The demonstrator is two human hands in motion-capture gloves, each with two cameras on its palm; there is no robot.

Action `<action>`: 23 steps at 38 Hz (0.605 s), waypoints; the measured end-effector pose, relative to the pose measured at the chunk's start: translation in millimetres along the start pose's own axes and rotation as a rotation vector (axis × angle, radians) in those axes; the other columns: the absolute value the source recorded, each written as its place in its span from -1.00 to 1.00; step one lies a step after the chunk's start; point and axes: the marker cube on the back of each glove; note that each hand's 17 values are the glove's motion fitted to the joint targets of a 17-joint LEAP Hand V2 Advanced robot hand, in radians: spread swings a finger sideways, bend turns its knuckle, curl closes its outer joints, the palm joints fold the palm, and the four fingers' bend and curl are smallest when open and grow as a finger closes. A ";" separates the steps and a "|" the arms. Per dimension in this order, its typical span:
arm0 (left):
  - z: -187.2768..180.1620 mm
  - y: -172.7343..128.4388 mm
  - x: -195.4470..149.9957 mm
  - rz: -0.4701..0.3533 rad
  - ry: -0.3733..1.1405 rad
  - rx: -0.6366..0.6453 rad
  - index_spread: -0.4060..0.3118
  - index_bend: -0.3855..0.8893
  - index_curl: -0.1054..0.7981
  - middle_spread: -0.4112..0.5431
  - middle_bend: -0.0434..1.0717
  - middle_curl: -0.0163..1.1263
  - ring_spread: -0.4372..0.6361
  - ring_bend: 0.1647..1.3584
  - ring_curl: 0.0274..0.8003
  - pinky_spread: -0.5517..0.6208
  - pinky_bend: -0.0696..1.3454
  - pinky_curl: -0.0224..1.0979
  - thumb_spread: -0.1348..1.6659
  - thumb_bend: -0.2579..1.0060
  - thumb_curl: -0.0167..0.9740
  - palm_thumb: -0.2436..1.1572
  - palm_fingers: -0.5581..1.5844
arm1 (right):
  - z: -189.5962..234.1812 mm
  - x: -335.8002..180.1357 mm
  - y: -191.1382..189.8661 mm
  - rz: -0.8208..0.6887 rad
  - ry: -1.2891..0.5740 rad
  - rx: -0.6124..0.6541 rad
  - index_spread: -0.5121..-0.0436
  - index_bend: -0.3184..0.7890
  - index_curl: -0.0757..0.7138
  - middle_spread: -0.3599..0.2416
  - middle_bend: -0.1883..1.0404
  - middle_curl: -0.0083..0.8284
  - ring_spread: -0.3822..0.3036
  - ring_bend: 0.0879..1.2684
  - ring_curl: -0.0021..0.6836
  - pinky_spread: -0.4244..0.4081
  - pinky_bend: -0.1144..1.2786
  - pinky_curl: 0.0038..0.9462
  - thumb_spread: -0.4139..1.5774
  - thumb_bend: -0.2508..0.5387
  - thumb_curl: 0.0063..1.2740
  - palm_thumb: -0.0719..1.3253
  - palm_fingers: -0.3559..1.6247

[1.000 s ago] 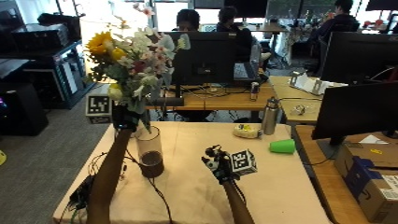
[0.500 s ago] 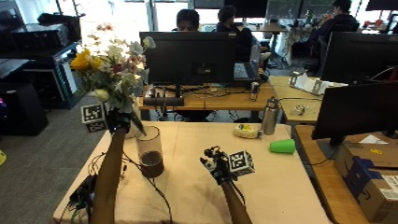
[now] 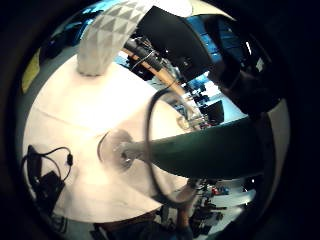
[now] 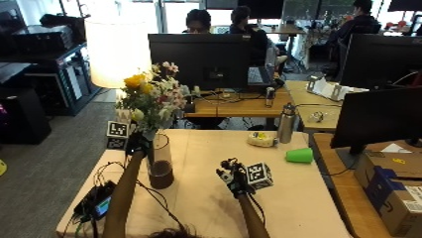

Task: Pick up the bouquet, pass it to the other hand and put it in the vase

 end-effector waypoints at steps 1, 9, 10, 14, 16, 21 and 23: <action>0.7 4.2 -2.7 -0.045 -0.026 -0.014 -0.47 -0.14 0.16 -0.74 -0.32 0.09 -0.77 -0.31 0.04 -0.02 -0.69 -0.31 0.43 -0.62 -0.38 0.40 0.35 | 0.2 -1.1 0.3 -0.012 -0.015 0.001 0.00 -0.21 0.05 -0.29 -0.27 0.12 -0.37 -0.37 0.22 0.26 -0.41 -0.22 0.34 -0.42 -0.12 0.42 0.42; 0.0 23.6 -24.2 -0.137 -0.306 -0.171 -0.12 -0.36 0.00 -0.50 -0.60 0.02 -0.38 -0.37 0.05 0.50 -0.54 -0.30 0.28 -0.71 -0.43 0.16 -0.13 | -5.3 -5.0 6.1 0.089 0.056 0.012 0.00 -0.21 0.03 -0.29 -0.29 0.13 -0.38 -0.39 0.23 0.31 -0.46 -0.21 0.35 -0.42 -0.13 0.43 0.41; -0.6 26.5 -26.8 -0.152 -0.316 -0.198 -0.08 -0.36 -0.02 -0.47 -0.62 0.00 -0.33 -0.36 0.04 0.53 -0.52 -0.30 0.27 -0.70 -0.43 0.14 -0.15 | -5.5 -5.0 5.4 0.087 0.056 0.016 0.00 -0.21 0.03 -0.29 -0.29 0.13 -0.38 -0.40 0.23 0.31 -0.46 -0.21 0.35 -0.42 -0.13 0.43 0.41; -8.4 44.5 -27.6 -0.230 -0.354 -0.317 0.12 -0.40 -0.16 -0.27 -0.70 -0.12 -0.16 -0.29 -0.02 0.66 -0.40 -0.30 0.20 -0.68 -0.42 0.08 -0.25 | -5.8 -9.8 5.8 0.093 0.043 0.017 0.00 -0.20 0.02 -0.29 -0.30 0.13 -0.38 -0.41 0.23 0.34 -0.50 -0.22 0.36 -0.42 -0.14 0.42 0.41; -16.3 52.4 -29.4 -0.256 -0.419 -0.350 0.20 -0.39 -0.21 -0.14 -0.70 -0.17 -0.05 -0.25 -0.03 0.71 -0.34 -0.29 0.18 -0.64 -0.40 0.12 -0.31 | -6.2 -11.4 6.5 0.095 0.047 0.014 0.00 -0.20 0.02 -0.29 -0.30 0.13 -0.38 -0.41 0.23 0.36 -0.51 -0.22 0.36 -0.42 -0.14 0.42 0.41; -42.7 53.3 -49.8 -0.240 -0.527 -0.253 0.34 -0.32 -0.30 0.14 -0.67 -0.24 0.24 -0.23 -0.06 0.78 -0.17 -0.24 0.14 -0.61 -0.36 0.21 -0.43 | -3.8 -9.0 4.6 0.089 0.047 0.019 0.00 -0.19 0.02 -0.29 -0.31 0.14 -0.37 -0.42 0.24 0.40 -0.55 -0.22 0.36 -0.42 -0.15 0.42 0.40; -53.6 47.4 -61.4 -0.193 -0.485 -0.182 0.39 -0.30 -0.31 0.22 -0.64 -0.26 0.31 -0.21 -0.08 0.79 -0.13 -0.24 0.14 -0.63 -0.36 0.21 -0.45 | -2.9 -13.4 6.2 0.099 0.043 0.010 0.00 -0.19 0.03 -0.29 -0.32 0.13 -0.37 -0.43 0.23 0.42 -0.56 -0.22 0.36 -0.42 -0.15 0.42 0.40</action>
